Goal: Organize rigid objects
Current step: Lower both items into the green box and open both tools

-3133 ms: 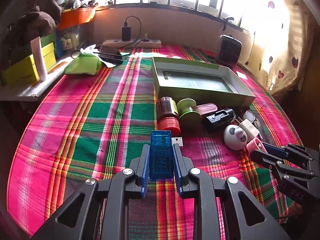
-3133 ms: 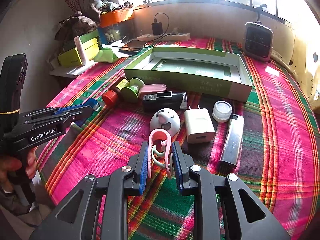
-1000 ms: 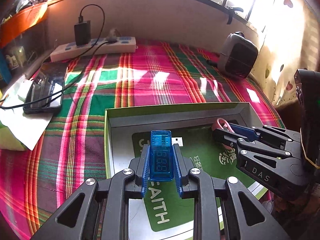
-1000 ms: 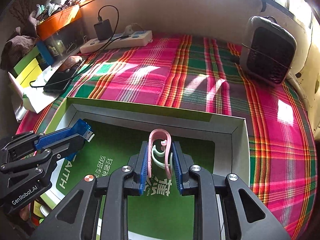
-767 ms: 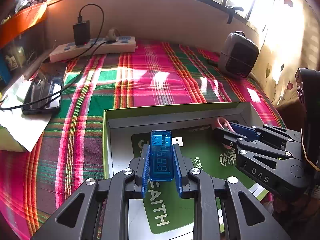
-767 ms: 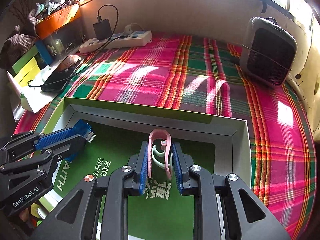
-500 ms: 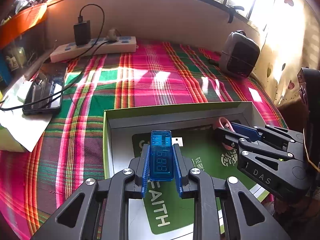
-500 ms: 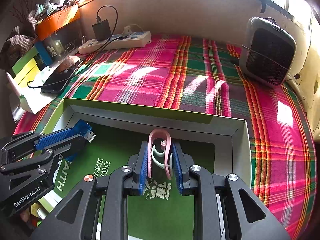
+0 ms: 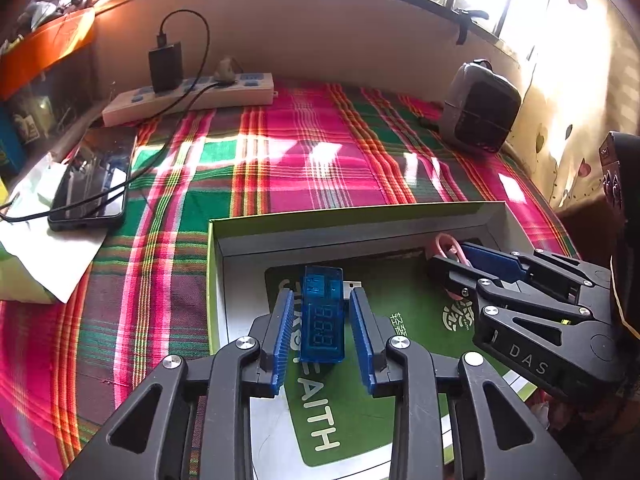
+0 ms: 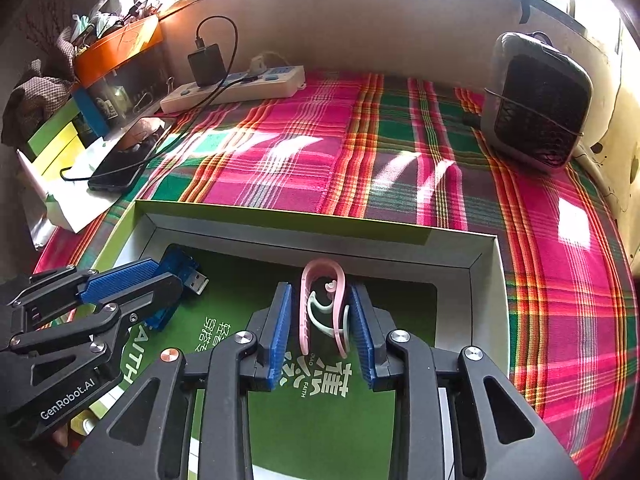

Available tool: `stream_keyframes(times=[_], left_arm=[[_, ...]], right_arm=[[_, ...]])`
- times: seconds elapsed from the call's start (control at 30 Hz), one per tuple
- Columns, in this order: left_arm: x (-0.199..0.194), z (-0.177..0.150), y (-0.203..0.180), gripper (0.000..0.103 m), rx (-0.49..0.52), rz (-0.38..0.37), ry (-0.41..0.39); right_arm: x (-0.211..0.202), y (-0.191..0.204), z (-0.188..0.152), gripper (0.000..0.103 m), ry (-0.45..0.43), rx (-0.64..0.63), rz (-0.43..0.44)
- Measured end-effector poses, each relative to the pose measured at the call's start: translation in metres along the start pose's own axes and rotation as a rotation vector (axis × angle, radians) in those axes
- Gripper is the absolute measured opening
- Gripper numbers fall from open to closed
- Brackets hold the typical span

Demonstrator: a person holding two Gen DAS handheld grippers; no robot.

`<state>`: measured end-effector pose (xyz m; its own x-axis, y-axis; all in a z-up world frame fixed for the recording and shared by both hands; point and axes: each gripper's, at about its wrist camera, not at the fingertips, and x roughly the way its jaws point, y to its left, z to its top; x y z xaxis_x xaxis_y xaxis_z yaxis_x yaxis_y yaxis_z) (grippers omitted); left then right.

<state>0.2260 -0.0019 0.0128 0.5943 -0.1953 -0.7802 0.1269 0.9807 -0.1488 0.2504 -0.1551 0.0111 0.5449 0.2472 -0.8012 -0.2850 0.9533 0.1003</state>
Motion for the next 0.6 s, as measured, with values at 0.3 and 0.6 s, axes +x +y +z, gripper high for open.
stream_keyframes(times=[0.3,0.6], left_arm=[[-0.011,-0.005,-0.001,0.035,-0.010,-0.005,-0.003],[-0.045,-0.016,-0.002,0.035,-0.010,0.024,-0.066]], right_arm=[[-0.013,0.000,-0.004,0.039,-0.027,0.015,0.005],[-0.044,0.004,-0.014,0.043,-0.081,0.018,0.015]])
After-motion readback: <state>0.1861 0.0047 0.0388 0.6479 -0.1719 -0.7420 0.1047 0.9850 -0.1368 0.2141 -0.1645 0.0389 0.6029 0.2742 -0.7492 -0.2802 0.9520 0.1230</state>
